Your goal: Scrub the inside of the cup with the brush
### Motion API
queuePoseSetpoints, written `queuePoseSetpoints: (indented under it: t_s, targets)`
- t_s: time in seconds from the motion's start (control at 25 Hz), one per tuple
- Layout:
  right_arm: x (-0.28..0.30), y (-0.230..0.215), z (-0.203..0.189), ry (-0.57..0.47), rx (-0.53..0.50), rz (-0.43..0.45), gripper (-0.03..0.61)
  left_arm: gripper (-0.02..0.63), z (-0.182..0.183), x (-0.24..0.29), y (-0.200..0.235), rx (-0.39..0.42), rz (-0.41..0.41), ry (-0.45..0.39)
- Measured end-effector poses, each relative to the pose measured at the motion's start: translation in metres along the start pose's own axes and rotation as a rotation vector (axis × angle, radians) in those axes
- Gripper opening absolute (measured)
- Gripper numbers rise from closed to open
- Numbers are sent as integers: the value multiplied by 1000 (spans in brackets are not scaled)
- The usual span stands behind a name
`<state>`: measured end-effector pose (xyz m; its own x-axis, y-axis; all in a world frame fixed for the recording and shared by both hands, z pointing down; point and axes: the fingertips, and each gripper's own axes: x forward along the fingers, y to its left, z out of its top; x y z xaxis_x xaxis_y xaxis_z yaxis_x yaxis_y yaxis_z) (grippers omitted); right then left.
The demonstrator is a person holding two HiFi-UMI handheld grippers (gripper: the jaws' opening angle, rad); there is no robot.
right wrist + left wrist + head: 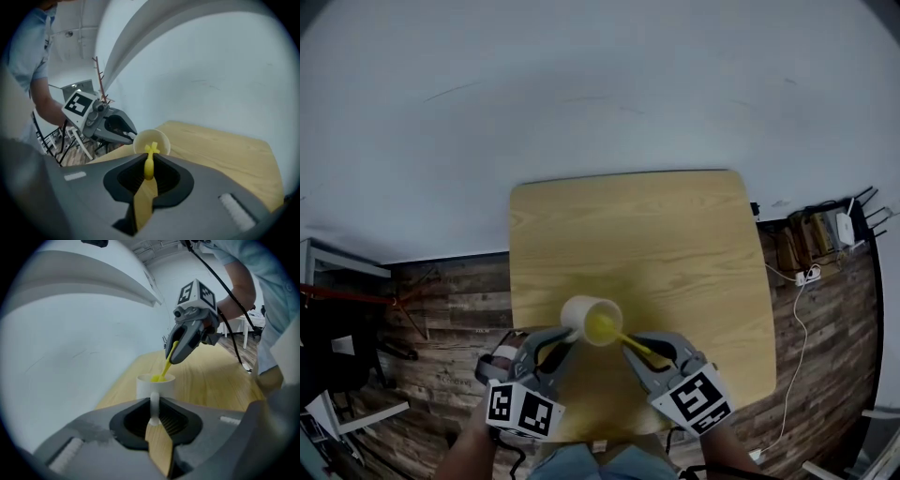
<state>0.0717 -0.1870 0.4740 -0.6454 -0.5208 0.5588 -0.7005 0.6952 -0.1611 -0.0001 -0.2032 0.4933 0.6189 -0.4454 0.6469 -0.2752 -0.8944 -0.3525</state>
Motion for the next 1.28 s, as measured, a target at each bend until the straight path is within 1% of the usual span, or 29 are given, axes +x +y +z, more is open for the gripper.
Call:
queuePoseSetpoints:
  t_s: [0.12,0.24,0.32,0.4,0.52,0.68,0.76,0.88,1.08,1.2,1.28]
  targets:
    - [11,-4,5,23,-106,66,40,75,4,2,-4,9,-30,0]
    - [24,-7,5,55,-173,110,40,77,6,4,-7,10,-48,2]
    - [31,-10,2,90,-204,116,40,77,6,5,-6,-1,-48,5]
    - [33,-15,-1,124,-207,109,40,77,6,6,-4,-9,-41,8]
    - [30,-20,-5,186,-172,91,40,77,8,6,-4,-16,-34,4]
    - [19,-18,-16,287,-55,97,40,75,12,6,-7,-6,-22,5]
    - [13,-16,-19,321,-20,106,40,77,12,6,-7,11,-11,13]
    - [4,-12,-21,350,0,117,40,77,14,6,-9,49,0,26]
    - [-7,2,-23,359,46,147,40,77,19,6,-16,83,4,30]
    - [-9,11,-19,324,87,161,40,77,21,6,-20,97,-1,30]
    - [-10,13,-12,284,119,153,40,77,22,5,-24,112,-8,31]
